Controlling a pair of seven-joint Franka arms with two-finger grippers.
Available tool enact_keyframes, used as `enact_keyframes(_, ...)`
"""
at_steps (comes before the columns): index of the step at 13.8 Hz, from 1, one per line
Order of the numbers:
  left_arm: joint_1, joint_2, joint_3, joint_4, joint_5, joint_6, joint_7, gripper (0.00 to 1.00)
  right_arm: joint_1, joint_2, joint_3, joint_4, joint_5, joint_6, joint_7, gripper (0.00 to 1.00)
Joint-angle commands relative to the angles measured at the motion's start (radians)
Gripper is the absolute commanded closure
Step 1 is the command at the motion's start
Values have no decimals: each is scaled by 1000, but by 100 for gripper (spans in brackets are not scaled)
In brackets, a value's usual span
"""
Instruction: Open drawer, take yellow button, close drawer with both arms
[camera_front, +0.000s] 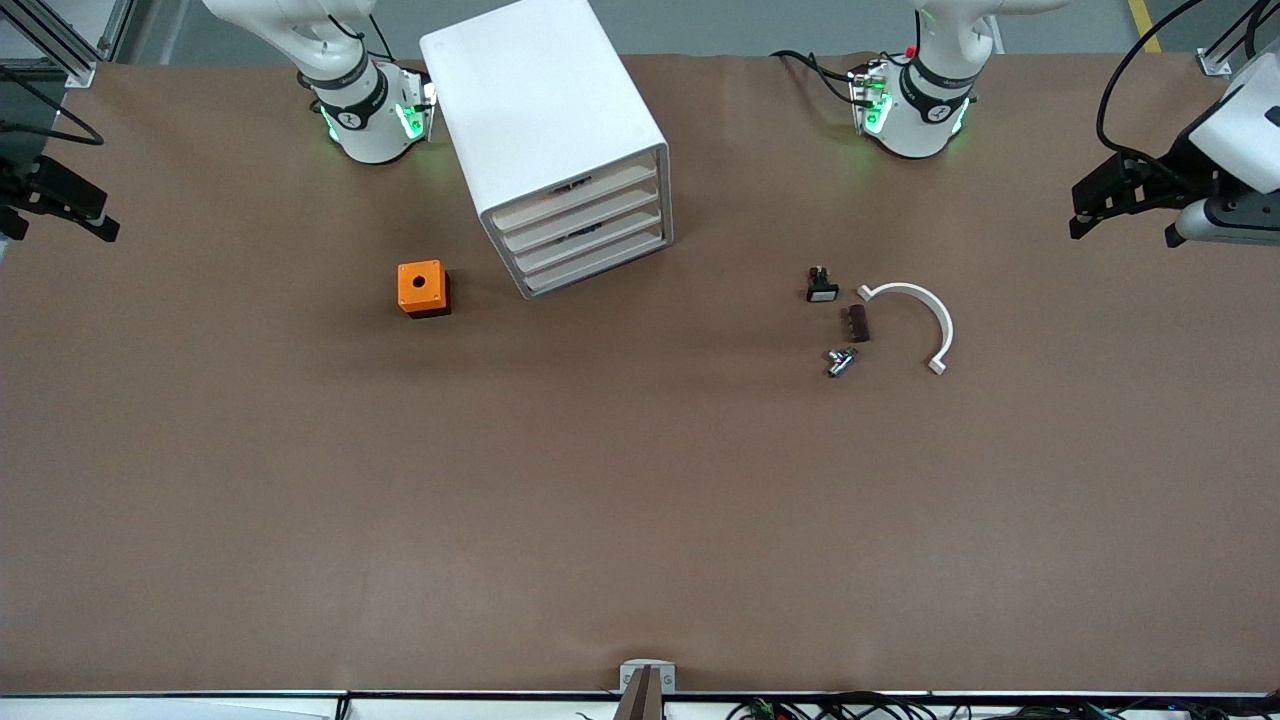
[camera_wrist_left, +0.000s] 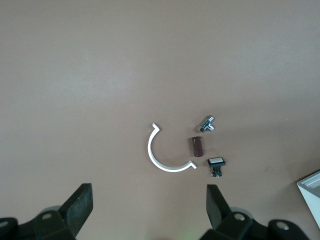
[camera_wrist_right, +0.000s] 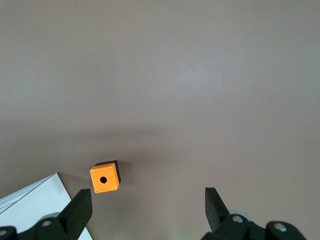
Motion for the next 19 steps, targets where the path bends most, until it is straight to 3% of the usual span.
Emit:
enact_keyframes(1, 12, 8, -3, 27, 19, -20, 30, 0, -11, -18, 6, -8, 7, -3, -13, 0)
enact_keyframes(7, 17, 11, -4, 32, 19, -20, 38, 0, -11, -18, 6, -8, 4, -3, -13, 0)
enact_keyframes(11, 8, 101, -6, 33, 13, -18, 4, 0, -11, -16, 8, -8, 3, -3, -13, 0)
enact_keyframes(14, -18, 235, -17, 47, 13, 7, -281, 0, -11, -16, 8, -8, 3, -3, -13, 0)
enact_keyframes(19, -96, 476, -21, 192, 15, 59, -640, 0, -12, -15, 5, -6, 6, -3, -15, 0)
